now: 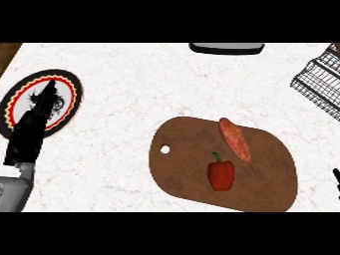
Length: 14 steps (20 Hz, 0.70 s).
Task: Pick the bell pepper from the cutting board and place it in the tiered basket
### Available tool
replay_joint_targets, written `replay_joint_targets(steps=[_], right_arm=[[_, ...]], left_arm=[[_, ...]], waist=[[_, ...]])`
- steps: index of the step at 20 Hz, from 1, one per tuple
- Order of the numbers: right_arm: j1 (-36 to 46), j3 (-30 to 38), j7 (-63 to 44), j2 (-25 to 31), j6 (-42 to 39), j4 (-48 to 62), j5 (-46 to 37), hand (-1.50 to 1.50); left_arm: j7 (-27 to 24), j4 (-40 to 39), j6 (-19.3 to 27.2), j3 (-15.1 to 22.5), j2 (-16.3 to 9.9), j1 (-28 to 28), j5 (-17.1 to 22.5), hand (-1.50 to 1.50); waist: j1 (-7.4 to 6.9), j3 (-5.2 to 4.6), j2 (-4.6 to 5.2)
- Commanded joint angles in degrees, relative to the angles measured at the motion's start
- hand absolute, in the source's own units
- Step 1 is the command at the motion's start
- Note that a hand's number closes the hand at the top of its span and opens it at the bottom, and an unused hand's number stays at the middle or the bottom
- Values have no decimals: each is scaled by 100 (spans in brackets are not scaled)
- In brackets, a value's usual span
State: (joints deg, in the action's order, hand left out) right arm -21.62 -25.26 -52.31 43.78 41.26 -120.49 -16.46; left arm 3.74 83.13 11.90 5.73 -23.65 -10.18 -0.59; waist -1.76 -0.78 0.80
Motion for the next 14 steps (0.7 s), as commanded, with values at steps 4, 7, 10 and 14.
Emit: replay_joint_targets(steps=[4, 7, 10, 14], right_arm=[[1252, 234, -2792, 156, -1096, -576, -51, -150], [1490, -215, -3258, -236, -1281, -397, -322, -150], [1802, -86, -3284, -321, -1653, -92, -128, -150], [2056, -333, -3292, -739, -1759, 441, -284, -150]], left_arm=[[78, -104, -85, 9, 3, -181, -30, 0], [105, -156, 65, 164, 233, -190, -152, 0], [-13, -244, -36, 55, 126, -186, -108, 0], [30, -285, -74, -77, 78, -265, -38, 0]], waist=[[-112, 28, -5], [-68, 32, -15], [-74, 28, -9], [-27, 35, -23]])
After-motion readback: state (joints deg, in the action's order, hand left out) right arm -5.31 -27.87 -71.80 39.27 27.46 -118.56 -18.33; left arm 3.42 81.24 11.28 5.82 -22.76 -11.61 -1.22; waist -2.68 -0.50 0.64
